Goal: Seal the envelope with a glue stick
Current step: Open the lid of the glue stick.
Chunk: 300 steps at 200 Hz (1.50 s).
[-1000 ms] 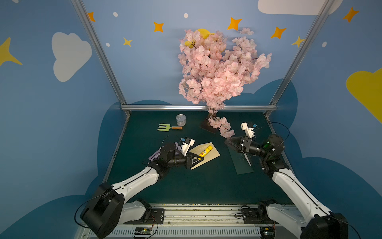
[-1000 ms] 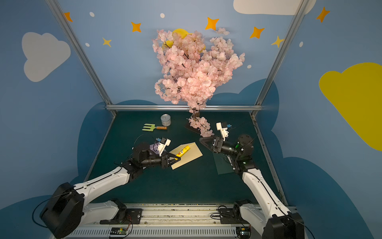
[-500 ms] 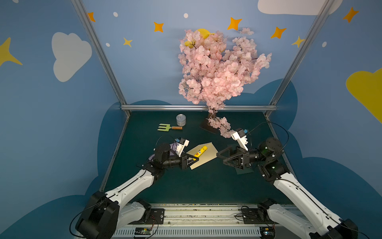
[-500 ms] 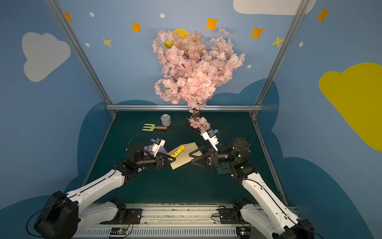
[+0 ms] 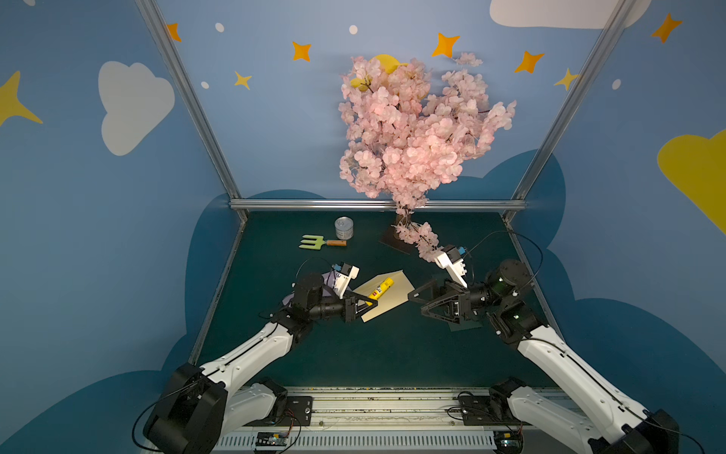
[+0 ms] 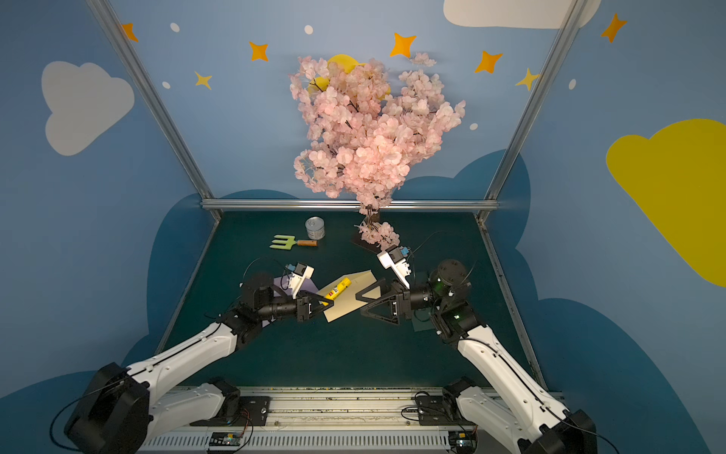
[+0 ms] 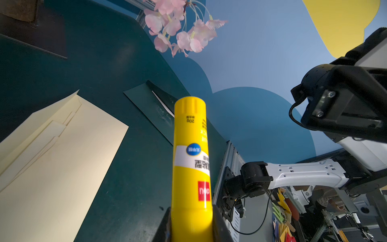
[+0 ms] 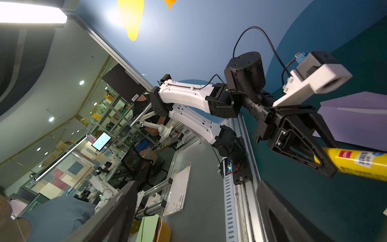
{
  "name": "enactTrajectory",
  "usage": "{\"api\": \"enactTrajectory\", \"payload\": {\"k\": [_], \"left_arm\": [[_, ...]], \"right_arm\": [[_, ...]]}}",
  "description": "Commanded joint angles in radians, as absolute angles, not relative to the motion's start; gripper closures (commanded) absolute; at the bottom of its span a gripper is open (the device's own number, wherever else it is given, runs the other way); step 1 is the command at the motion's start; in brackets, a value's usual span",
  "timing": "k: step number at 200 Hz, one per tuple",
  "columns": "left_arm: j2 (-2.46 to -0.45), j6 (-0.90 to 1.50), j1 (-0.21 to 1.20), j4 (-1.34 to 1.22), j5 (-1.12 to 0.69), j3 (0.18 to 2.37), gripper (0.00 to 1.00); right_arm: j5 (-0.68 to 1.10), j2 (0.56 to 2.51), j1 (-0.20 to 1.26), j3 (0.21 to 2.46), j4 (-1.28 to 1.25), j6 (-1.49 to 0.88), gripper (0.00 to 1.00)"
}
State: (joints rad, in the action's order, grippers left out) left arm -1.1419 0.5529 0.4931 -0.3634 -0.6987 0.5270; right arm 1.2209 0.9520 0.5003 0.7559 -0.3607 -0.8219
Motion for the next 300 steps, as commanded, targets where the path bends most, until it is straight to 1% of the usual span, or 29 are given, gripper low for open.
{"api": "enactTrajectory", "payload": {"k": [1,16,36,69,92,119,174,193,204,214,218,229,239,244,282,294,300], "left_arm": [[-1.104,0.59,0.49,-0.449,-0.653,0.507,0.97],[-1.087,0.602,0.491,-0.485,-0.612,0.503,0.97],[-1.081,0.587,0.497,-0.502,-0.58,0.519,0.97],[-1.084,0.554,0.528,-0.501,-0.544,0.544,0.97],[-1.113,0.539,0.575,-0.5,-0.512,0.557,0.97],[-1.169,0.513,0.64,-0.5,-0.451,0.588,0.97],[-1.223,0.483,0.706,-0.5,-0.343,0.629,0.97],[-1.228,0.48,0.714,-0.488,-0.297,0.627,0.97],[-1.236,0.474,0.719,-0.475,-0.274,0.632,0.97],[-1.247,0.463,0.726,-0.455,-0.258,0.64,0.97],[-1.251,0.458,0.731,-0.444,-0.249,0.644,0.97],[-1.266,0.441,0.74,-0.415,-0.239,0.657,0.97],[-1.276,0.431,0.748,-0.402,-0.241,0.663,0.97],[-1.28,0.43,0.752,-0.401,-0.211,0.663,0.97],[-1.292,0.436,0.758,-0.422,-0.201,0.657,0.97],[-1.29,0.437,0.759,-0.422,-0.196,0.655,0.97],[-1.289,0.436,0.758,-0.422,-0.194,0.653,0.97]], "right_arm": [[1.041,0.969,0.496,0.83,-0.1,-0.706,0.1],[0.885,1.013,0.484,0.867,0.045,-0.738,0.11],[0.709,1.071,0.472,0.865,0.127,-0.897,0.11],[0.544,1.084,0.485,0.768,-0.019,-1.131,0.11],[0.478,1.097,0.508,0.761,-0.088,-1.19,0.11],[0.438,1.161,0.551,0.775,-0.145,-1.234,0.1],[0.399,1.246,0.611,0.771,-0.26,-1.309,0.11],[0.398,1.252,0.623,0.783,-0.262,-1.305,0.16],[0.403,1.256,0.629,0.787,-0.272,-1.308,0.21],[0.404,1.256,0.633,0.789,-0.278,-1.304,0.29],[0.404,1.256,0.635,0.79,-0.277,-1.304,0.35],[0.402,1.253,0.638,0.793,-0.272,-1.3,0.49],[0.405,1.256,0.638,0.798,-0.266,-1.296,0.57],[0.408,1.258,0.639,0.8,-0.265,-1.295,0.6],[0.424,1.277,0.646,0.807,-0.273,-1.294,0.72],[0.429,1.279,0.648,0.812,-0.265,-1.285,0.73],[0.435,1.283,0.648,0.816,-0.265,-1.281,0.71]]}}
